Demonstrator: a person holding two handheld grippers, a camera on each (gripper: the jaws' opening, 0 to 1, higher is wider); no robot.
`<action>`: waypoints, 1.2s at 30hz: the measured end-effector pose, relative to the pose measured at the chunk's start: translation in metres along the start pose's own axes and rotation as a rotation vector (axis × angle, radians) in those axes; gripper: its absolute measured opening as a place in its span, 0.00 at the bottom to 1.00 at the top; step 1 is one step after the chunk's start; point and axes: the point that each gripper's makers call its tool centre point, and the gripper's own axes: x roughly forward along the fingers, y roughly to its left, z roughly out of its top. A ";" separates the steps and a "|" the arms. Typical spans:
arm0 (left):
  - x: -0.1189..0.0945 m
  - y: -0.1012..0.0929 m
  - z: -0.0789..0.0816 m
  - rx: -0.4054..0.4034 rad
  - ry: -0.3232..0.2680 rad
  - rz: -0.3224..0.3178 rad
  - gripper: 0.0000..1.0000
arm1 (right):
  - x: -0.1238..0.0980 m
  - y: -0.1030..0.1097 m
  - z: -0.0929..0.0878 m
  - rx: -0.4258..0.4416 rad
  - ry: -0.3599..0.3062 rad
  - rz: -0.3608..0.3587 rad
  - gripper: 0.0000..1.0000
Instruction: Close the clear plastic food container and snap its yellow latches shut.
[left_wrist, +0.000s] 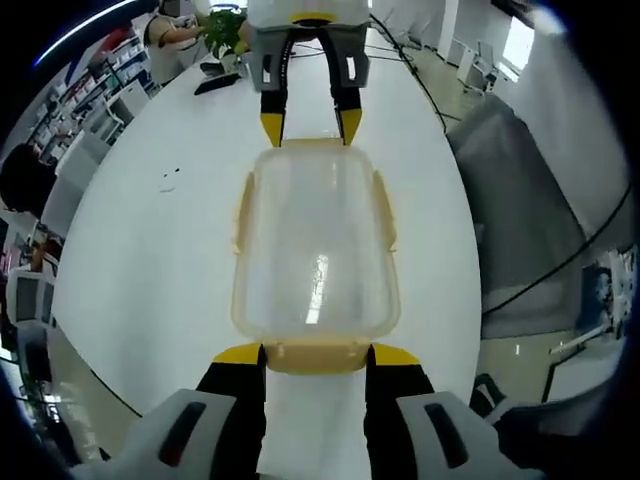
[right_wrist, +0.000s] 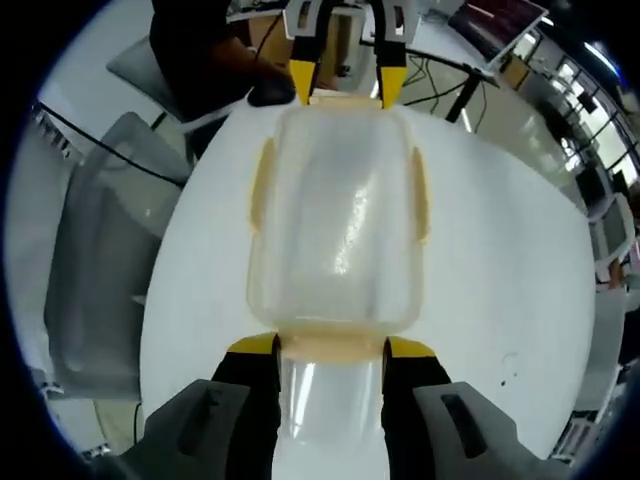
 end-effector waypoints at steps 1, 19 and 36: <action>0.001 0.000 0.003 -0.001 -0.003 0.003 0.32 | -0.001 0.000 -0.002 -0.001 0.002 0.001 0.35; 0.024 0.004 0.048 -0.015 -0.035 0.032 0.32 | -0.017 0.005 -0.055 0.002 0.020 0.019 0.36; 0.059 0.008 0.085 -0.008 -0.060 0.027 0.32 | -0.018 0.007 -0.104 0.019 0.038 0.026 0.36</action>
